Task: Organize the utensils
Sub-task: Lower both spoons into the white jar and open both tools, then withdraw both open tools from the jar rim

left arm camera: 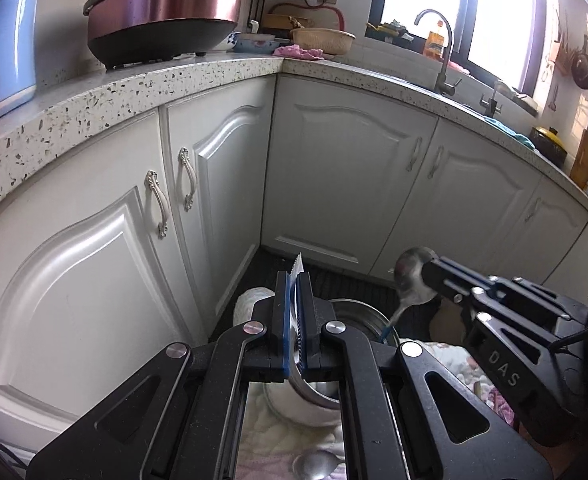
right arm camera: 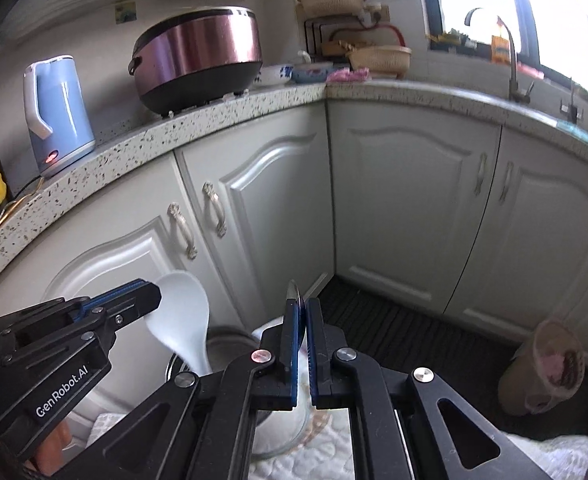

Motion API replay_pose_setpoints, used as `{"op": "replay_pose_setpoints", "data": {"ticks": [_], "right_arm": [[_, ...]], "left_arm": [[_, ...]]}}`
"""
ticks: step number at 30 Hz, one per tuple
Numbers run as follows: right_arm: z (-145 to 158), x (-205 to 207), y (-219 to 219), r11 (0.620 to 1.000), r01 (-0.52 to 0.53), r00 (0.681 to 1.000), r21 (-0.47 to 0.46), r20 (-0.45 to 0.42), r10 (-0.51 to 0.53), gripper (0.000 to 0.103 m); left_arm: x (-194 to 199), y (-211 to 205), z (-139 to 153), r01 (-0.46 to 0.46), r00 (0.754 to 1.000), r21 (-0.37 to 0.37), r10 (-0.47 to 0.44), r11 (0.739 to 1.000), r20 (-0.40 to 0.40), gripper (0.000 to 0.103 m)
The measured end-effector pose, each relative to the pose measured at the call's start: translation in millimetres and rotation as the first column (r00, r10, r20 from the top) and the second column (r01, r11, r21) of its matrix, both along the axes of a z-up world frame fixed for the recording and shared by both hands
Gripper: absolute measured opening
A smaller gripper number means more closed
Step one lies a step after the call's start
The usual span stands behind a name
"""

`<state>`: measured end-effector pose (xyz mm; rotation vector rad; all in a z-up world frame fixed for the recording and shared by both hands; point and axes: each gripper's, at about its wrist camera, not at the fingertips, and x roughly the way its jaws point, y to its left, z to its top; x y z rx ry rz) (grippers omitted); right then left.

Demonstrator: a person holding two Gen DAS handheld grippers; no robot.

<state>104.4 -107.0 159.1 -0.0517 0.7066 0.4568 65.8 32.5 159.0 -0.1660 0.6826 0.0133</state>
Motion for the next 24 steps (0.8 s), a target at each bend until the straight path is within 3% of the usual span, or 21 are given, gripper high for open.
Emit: {"op": "replay_pose_setpoints", "data": {"ticks": [11,14,15,18,20,23,24], "right_arm": [[-14.8,-6.3,0.1,0.996,-0.061,0.984,0.072,-0.16,0.072,0.005],[-17.5,-7.8,-1.2,0.995,-0.058,0.979,0.084,-0.189,0.073,0.018],[-17.4,-8.8,-1.4,0.995,-0.058,0.979,0.083,-0.19,0.073,0.018],[-15.0,-13.1,-3.1,0.994,-0.057,0.979,0.088,-0.192,0.073,0.019],[-12.3,-16.6,-5.2,0.994,-0.052,0.979,0.092,-0.191,0.069,0.022],[-7.5,-24.9,-11.1,0.994,-0.042,0.981,0.1,-0.184,0.06,0.038],[-5.5,-28.5,-13.0,0.994,-0.039,0.983,0.101,-0.176,0.056,0.038]], "left_arm": [[-12.4,-4.4,-12.5,0.014,0.998,-0.042,-0.017,0.999,-0.068,0.002],[-14.8,-4.6,-12.8,0.018,0.996,-0.052,-0.022,0.998,-0.083,0.002],[-16.0,-4.7,-13.0,0.016,0.996,-0.052,-0.02,0.999,-0.088,0.003],[-19.0,-3.1,-12.6,0.005,0.995,-0.057,-0.01,0.998,-0.094,0.018],[-22.1,1.4,-13.3,-0.007,0.995,-0.073,-0.001,0.997,-0.1,0.037],[-27.6,7.7,-13.2,-0.027,0.994,-0.086,0.018,0.996,-0.106,0.04],[-29.3,9.0,-12.8,-0.032,0.994,-0.09,0.022,0.995,-0.109,0.042]]}}
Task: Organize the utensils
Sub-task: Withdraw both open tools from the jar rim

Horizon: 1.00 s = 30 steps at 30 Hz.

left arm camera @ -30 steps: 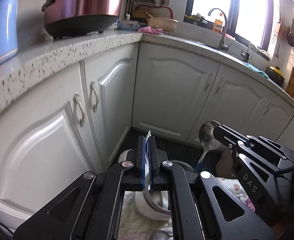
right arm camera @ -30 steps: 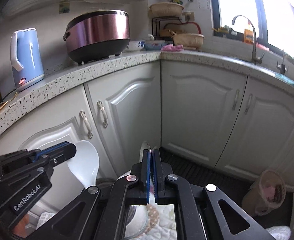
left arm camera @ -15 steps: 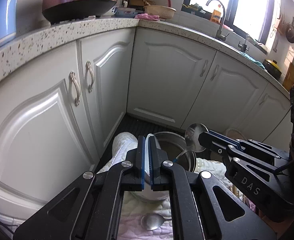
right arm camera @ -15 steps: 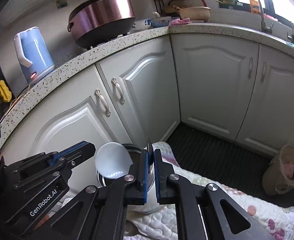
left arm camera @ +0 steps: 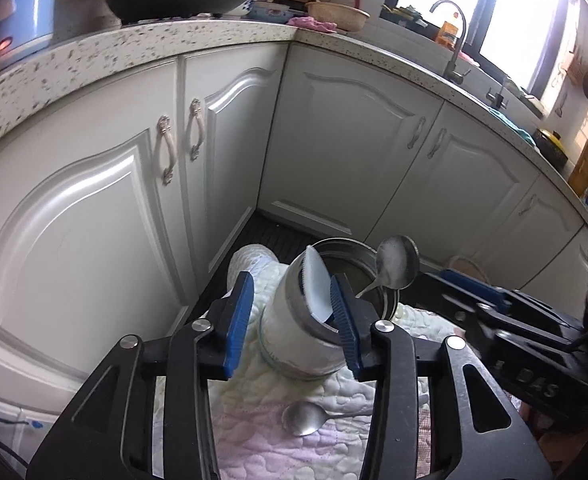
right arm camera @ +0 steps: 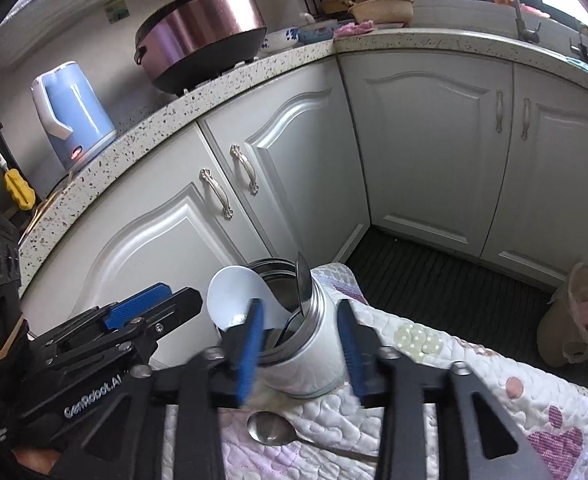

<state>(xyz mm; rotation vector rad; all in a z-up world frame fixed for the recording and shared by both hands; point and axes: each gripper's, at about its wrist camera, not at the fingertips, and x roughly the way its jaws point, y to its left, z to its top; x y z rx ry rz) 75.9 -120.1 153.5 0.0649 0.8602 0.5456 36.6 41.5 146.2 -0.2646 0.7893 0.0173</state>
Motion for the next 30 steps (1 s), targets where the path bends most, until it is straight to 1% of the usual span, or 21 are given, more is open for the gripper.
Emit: {"op": "replay_pose_setpoints", "data": {"ticks": [2,6,7,8,10,15,19,22,27,30], "right_arm": [[3.0,-5.6,-2.2,1.0,0.005,1.0,-0.004,0.003,-0.005,0.038],[6.7,-19.4,-6.6,1.0,0.011,1.0,-0.014,-0.001,-0.011,0.039],[7.5,-23.4,-7.9,1.0,0.015,1.0,-0.024,0.002,-0.015,0.04],[7.9,-27.8,-9.7,0.999,0.022,1.0,-0.039,0.005,-0.022,0.041],[7.9,-36.0,-13.3,0.998,0.036,0.999,-0.057,0.007,-0.035,0.042],[5.9,-57.1,-26.2,0.994,0.063,0.998,-0.086,-0.004,-0.064,0.044],[3.6,-79.2,-41.1,0.993,0.066,0.998,-0.103,-0.007,-0.067,0.044],[0.8,-95.9,-57.8,0.99,0.078,0.997,-0.12,-0.012,-0.08,0.044],[-14.8,-126.8,-98.6,0.984,0.11,0.991,-0.142,-0.055,-0.118,0.044],[-26.7,-142.5,-124.2,0.978,0.138,0.985,-0.153,-0.085,-0.153,0.044]], "left_arm": [[-4.3,2.7,0.5,-0.007,1.0,-0.013,0.007,1.0,-0.004,0.047],[-14.7,1.7,3.4,-0.001,1.0,-0.024,0.0,1.0,-0.008,0.051],[-17.5,0.7,3.7,0.002,1.0,-0.026,-0.002,1.0,-0.007,0.054],[-21.0,-0.4,4.1,0.006,1.0,-0.032,-0.006,0.999,-0.008,0.059],[-28.4,-2.3,4.8,0.012,1.0,-0.049,-0.013,0.999,-0.007,0.062],[-48.3,-11.4,5.2,0.038,0.999,-0.07,-0.04,0.997,-0.018,0.064],[-63.3,-16.5,1.9,0.059,0.998,-0.091,-0.062,0.994,-0.032,0.064],[-74.1,-15.5,-3.8,0.068,0.996,-0.119,-0.075,0.991,-0.056,0.064],[-89.7,-11.8,-15.9,0.068,0.992,-0.182,-0.086,0.981,-0.094,0.064],[-98.9,-13.2,-22.2,0.071,0.989,-0.193,-0.094,0.979,-0.11,0.064]]}}
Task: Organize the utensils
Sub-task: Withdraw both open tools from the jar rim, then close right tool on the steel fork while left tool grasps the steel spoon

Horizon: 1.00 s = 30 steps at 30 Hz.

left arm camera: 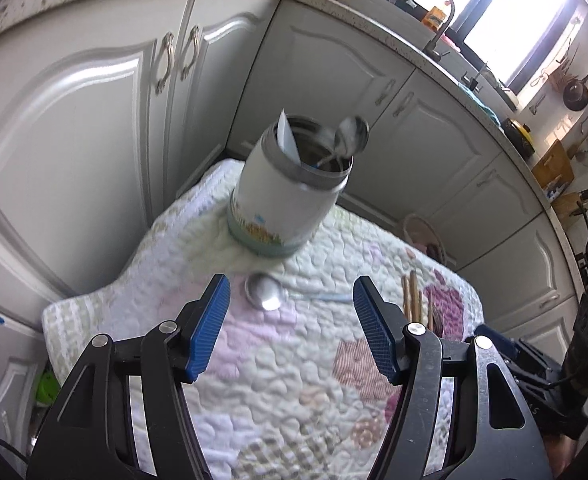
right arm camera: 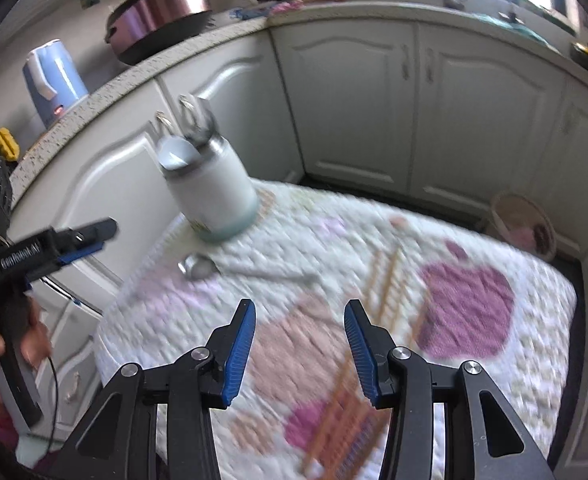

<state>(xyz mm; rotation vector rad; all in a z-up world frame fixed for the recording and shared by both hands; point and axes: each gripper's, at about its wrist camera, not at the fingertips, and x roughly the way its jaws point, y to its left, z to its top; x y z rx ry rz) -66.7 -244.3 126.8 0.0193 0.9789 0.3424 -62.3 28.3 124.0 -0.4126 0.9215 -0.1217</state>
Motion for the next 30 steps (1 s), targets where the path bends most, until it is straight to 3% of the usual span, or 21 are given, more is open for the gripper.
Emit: {"op": "replay_pose_setpoints", "data": {"ticks": [11,14,22,30], "right_arm": [[-47.3,-33.6,-67.0,0.993,0.115,0.988,-0.017,-0.102,-0.116,0.044],[-54.1,-29.4,-74.3,0.99,0.141,0.983,-0.013,-0.114,-0.142,0.036],[-77.3,-11.5,-79.1,0.984,0.18,0.971,0.005,-0.163,-0.177,0.034],[-81.9,17.9,-89.4,0.966,0.257,0.956,0.02,-0.153,-0.251,0.034]], "left_arm": [[-23.3,-38.9,-28.8,0.09,0.993,-0.012,-0.09,0.996,-0.073,0.064],[-24.2,-51.0,-37.2,0.113,0.989,-0.024,-0.115,0.993,-0.094,0.064],[-22.0,-70.3,-43.3,0.152,0.981,-0.021,-0.154,0.988,-0.119,0.064],[-17.5,-61.2,-51.5,0.117,0.983,-0.035,-0.121,0.992,-0.14,0.064]]}}
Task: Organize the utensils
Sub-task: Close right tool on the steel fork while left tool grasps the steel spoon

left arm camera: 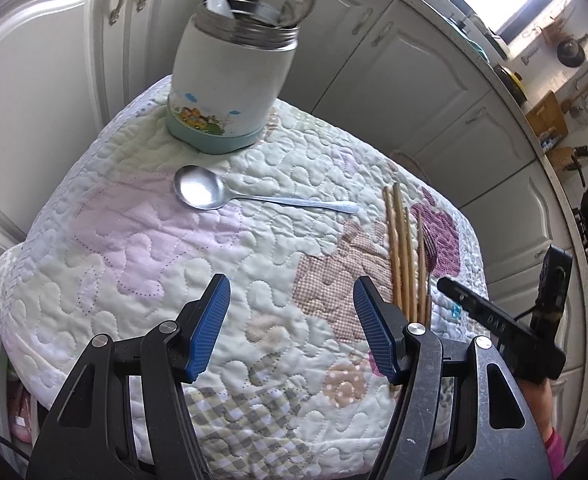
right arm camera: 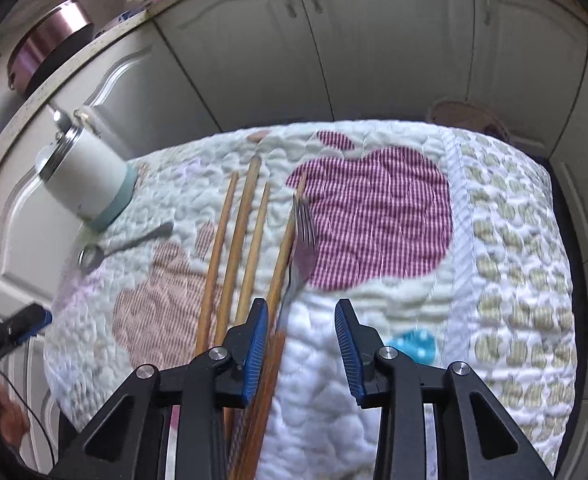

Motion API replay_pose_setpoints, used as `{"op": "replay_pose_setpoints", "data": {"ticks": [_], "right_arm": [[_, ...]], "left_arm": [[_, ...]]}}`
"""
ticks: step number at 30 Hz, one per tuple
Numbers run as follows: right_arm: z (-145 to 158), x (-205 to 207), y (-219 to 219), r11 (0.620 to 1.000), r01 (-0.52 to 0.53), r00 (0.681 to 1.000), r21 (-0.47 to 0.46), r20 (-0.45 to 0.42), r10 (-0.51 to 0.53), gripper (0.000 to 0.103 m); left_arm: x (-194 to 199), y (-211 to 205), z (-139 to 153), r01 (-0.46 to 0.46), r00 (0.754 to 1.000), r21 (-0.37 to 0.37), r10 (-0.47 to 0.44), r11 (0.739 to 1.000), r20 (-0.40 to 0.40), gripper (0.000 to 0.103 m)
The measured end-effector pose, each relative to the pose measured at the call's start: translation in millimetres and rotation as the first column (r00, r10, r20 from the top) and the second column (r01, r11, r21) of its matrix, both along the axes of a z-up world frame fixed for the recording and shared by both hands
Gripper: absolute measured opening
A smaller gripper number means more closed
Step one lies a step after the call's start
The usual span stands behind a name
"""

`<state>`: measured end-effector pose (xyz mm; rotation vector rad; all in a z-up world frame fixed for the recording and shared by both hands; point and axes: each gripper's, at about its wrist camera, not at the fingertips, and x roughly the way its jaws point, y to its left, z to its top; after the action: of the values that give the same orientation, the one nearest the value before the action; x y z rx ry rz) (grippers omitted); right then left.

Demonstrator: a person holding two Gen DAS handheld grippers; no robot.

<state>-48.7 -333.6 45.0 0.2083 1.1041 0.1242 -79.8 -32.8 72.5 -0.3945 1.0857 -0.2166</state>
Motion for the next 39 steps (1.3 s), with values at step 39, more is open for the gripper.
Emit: {"op": "replay_pose_setpoints", "data": {"ticks": [39], "right_arm": [[-27.0,64.8,-47.2,0.974,-0.087,0.996,0.207,0.047,0.079,0.028]], "left_arm": [[84.8,63.9,-52.9,-0.152,0.98,-0.048,0.144,0.987,-0.136,0.037]]}}
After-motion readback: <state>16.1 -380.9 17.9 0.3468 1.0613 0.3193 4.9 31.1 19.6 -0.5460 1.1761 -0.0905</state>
